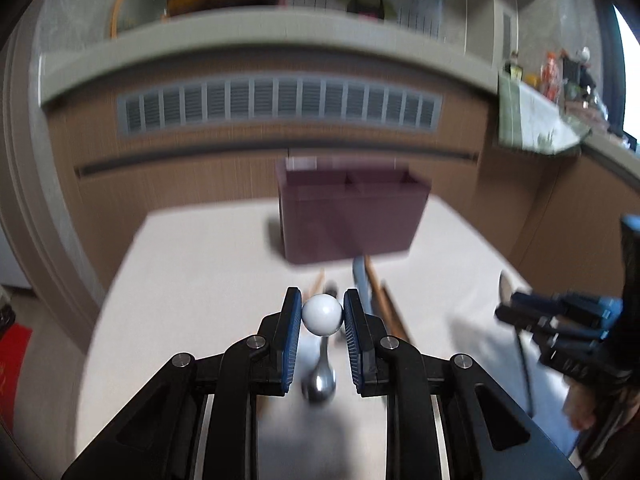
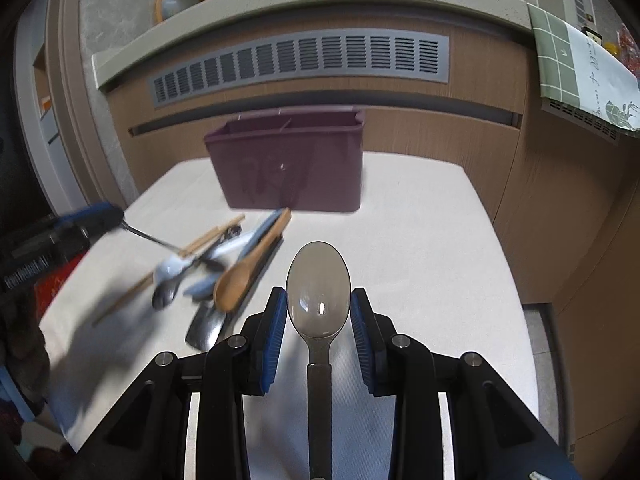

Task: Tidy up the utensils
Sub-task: 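Lift the dark ladle with the right tool while the left tool grasps the white-handled spoon, then lower both held utensils into the maroon caddy and open both tools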

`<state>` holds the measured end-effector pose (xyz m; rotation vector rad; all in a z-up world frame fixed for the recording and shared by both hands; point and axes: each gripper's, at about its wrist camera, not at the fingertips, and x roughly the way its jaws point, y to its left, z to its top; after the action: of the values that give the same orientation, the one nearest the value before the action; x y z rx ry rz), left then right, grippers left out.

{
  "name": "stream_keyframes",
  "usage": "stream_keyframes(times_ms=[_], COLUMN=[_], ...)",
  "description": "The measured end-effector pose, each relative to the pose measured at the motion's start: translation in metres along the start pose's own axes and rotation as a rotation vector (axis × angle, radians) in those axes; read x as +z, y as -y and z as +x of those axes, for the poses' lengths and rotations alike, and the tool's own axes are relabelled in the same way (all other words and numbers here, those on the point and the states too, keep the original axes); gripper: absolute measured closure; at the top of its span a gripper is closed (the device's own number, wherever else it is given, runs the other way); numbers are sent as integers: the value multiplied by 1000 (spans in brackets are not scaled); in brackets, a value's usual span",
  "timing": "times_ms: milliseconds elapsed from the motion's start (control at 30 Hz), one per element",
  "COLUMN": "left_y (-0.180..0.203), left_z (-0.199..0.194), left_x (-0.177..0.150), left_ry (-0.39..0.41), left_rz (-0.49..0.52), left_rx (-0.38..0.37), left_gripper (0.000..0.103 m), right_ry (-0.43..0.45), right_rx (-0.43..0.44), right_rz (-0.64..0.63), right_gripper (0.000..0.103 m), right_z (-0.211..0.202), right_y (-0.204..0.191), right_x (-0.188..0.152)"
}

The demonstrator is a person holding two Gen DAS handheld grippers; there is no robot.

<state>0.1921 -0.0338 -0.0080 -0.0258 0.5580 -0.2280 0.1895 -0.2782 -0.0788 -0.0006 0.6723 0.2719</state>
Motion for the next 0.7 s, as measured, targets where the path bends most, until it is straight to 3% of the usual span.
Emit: stream_keyframes(times_ms=[200,300,367,467,567,700], left_y=[-10,-17,-18,-20,-22,-25], left_z=[-3,-18,-24,-25,-16,16], left_x=[44,85,114,159,189,210], left_ry=[62,146,202,273,313,335], left_rz=[-22,-39,-37,-23,1,19], left_rx=[-32,-83,-105,-115,-99,-73], left_gripper=[81,81,81,81,81,81], right_ry=[44,166,293,414,429,410], right_rx=[-11,22,58,47,34,37], right_rz=[15,3,-8,-2,23,50], right_gripper=[74,74,74,74,74,74], right_z=[5,-13,-31,-39,-26,-1], right_y=[4,6,8,14,22,28], right_x=[28,73,118,170,203,217])
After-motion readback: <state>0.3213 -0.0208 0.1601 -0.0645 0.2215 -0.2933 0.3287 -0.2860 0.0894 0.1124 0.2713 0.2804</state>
